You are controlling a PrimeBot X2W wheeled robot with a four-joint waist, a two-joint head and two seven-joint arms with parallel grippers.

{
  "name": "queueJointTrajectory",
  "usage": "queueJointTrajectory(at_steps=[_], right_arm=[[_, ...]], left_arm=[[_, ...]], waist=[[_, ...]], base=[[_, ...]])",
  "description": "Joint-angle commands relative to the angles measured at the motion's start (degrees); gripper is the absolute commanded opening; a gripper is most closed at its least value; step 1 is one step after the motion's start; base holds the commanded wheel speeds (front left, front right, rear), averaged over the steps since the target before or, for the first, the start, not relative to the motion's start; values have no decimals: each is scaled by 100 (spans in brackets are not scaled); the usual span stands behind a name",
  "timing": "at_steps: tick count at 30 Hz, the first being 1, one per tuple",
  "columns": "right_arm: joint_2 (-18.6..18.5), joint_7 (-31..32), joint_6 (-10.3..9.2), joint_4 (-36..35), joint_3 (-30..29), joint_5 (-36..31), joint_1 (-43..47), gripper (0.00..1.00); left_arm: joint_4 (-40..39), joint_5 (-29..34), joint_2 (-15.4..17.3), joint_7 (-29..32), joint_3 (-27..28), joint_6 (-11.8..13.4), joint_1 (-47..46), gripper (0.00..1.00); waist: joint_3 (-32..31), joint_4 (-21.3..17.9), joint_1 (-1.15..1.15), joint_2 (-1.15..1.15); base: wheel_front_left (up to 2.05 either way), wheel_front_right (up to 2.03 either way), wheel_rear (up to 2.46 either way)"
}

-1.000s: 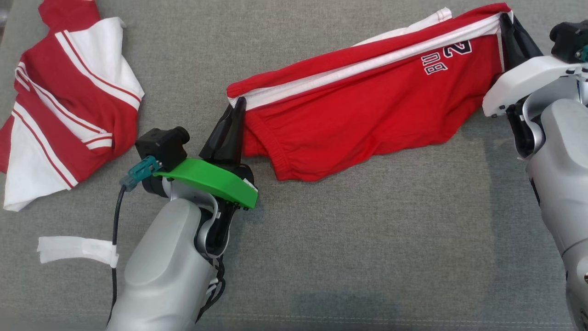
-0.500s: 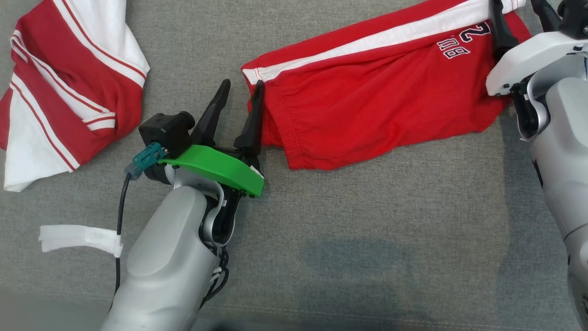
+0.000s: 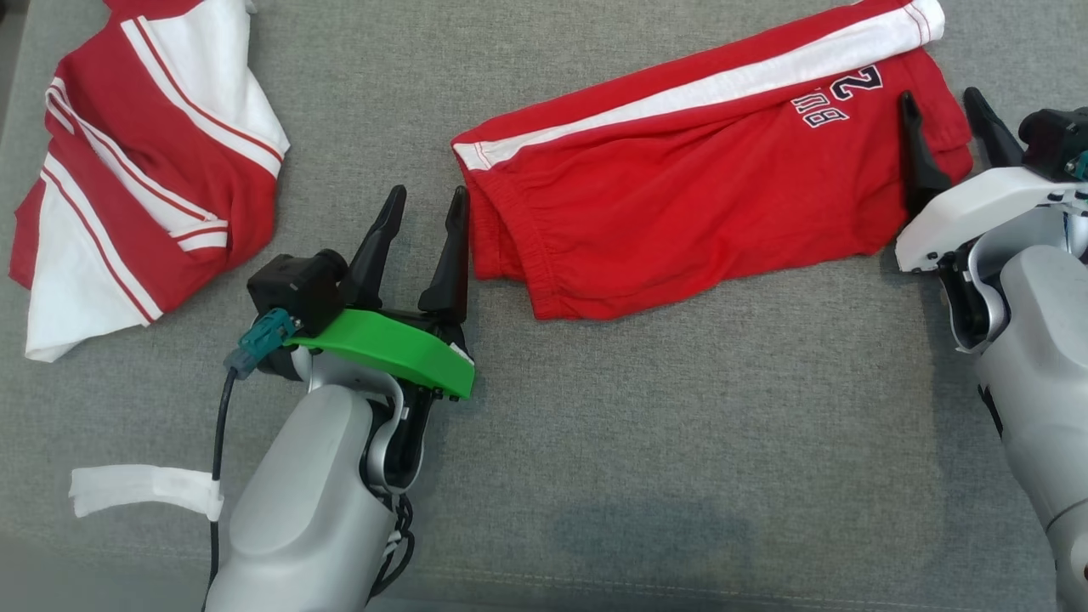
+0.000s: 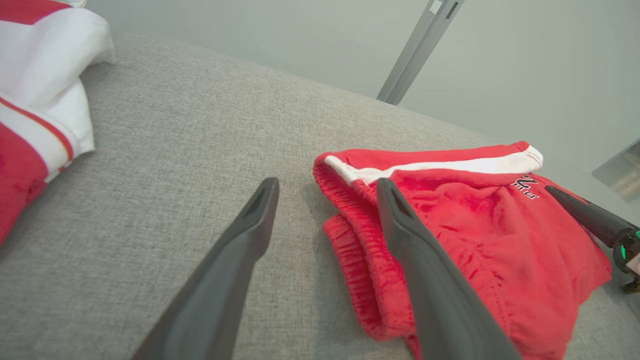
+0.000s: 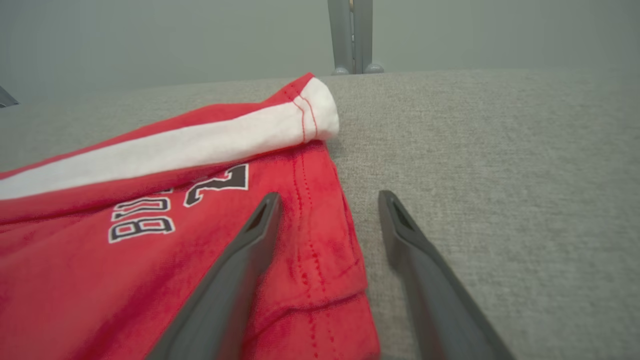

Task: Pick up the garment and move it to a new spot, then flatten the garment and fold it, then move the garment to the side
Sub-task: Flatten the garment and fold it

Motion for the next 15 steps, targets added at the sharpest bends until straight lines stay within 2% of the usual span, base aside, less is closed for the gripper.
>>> queueJointTrajectory(at_steps=[1, 6, 7, 8, 15], right_arm=[[42, 3, -8, 134, 46, 42, 161, 100], [168, 9, -4, 452, 203, 173, 170, 100], [204, 11, -3, 520, 258, 210, 166, 56], [219, 12, -3, 570, 300, 244, 171, 0], [248, 18, -5, 509, 193, 617, 443, 0]], left_arm=[[-22, 16, 28, -2, -2, -21, 91, 100], [-48, 27, 27, -2, -40, -18, 129, 100], [-54, 29, 27, -2, -41, -11, 143, 100], [-60, 42, 29, -2, -40, -1, 151, 100], [-4, 149, 27, -2, 46, -4, 340, 100]], waist=[[-22, 40, 0, 0], [-50, 81, 0, 0], [-63, 87, 0, 0], [-79, 91, 0, 0], [-393, 11, 0, 0]], base=[[0, 0, 0], [0, 0, 0], [0, 0, 0], [0, 0, 0], [0, 0, 0]])
